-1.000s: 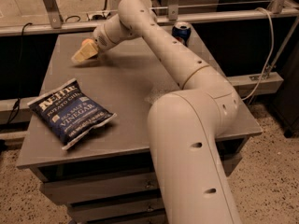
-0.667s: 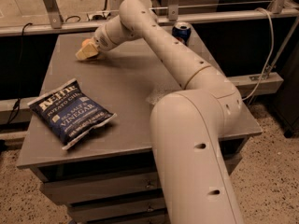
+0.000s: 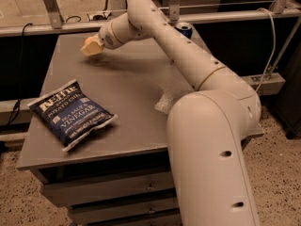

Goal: Move orange near blue chip bag

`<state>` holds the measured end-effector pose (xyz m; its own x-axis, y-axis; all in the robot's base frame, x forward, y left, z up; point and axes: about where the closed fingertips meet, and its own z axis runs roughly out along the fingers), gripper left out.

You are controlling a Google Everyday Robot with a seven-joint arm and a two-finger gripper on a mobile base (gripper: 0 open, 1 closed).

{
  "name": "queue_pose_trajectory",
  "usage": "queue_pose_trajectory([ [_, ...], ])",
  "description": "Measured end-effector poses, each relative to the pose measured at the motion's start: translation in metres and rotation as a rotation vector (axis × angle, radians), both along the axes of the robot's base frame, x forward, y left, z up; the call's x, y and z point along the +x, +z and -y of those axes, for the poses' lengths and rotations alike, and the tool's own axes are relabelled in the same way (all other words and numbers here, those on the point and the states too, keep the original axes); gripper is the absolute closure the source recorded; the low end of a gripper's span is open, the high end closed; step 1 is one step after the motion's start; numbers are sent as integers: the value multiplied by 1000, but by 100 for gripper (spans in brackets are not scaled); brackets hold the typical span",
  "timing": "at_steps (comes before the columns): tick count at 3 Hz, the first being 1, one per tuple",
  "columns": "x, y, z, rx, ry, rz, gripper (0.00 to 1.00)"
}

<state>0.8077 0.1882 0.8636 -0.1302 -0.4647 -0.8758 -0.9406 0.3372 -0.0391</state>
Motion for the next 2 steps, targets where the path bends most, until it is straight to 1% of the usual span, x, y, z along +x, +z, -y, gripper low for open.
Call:
queue_pose_trajectory([
  [1,-21,3,17,19,16,-7,100],
  [2,-53,7,37,33,56,-13,100],
])
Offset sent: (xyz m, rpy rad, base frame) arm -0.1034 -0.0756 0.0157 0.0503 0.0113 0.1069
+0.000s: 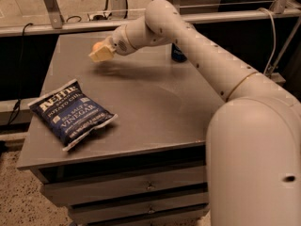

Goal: Move orange near blue chip bag

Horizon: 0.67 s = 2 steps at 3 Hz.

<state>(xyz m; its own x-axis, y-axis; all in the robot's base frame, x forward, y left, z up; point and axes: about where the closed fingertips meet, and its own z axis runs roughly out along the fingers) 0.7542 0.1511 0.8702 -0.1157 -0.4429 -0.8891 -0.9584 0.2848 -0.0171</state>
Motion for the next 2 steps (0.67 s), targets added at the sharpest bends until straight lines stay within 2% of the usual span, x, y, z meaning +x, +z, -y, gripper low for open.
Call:
queue_pose_trajectory([
  [1,-41,-1,15,6,71,-15,100],
  [2,-69,-1,27,15,128,-31,100],
])
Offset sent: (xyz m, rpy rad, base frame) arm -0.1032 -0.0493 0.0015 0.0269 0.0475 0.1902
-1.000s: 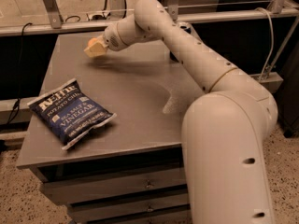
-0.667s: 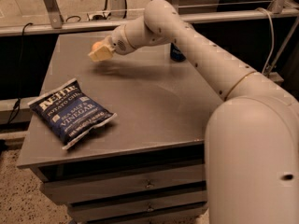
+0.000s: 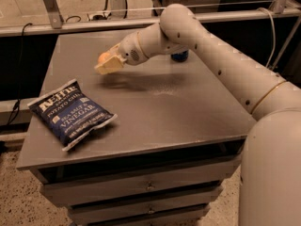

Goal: Move orange near blue chip bag

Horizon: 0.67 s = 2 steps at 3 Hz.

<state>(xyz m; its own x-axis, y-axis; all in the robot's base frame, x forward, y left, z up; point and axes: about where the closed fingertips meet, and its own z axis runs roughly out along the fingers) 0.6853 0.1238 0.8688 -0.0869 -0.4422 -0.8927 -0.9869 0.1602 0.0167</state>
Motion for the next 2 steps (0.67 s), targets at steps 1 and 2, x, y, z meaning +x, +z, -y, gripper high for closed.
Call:
queue_pose_trajectory([
  [1,-23,4,-4,22,75,-12,100],
  [2,-38,5,-13,41,140,-39,100],
])
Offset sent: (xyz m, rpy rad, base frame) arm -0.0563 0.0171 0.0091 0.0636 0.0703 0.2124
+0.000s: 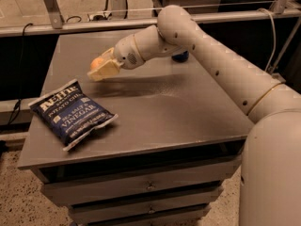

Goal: Move orange near blue chip bag

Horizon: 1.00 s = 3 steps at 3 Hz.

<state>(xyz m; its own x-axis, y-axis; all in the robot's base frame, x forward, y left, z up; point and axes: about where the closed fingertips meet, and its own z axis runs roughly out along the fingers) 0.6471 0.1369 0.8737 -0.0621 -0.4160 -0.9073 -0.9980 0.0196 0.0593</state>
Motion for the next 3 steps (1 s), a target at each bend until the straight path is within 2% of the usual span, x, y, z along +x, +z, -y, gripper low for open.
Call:
queue_pose_trajectory([
  [1,-15,-2,-10,22,55,-41,82],
  [3,-30,-6,-22,30,111,-80,35],
])
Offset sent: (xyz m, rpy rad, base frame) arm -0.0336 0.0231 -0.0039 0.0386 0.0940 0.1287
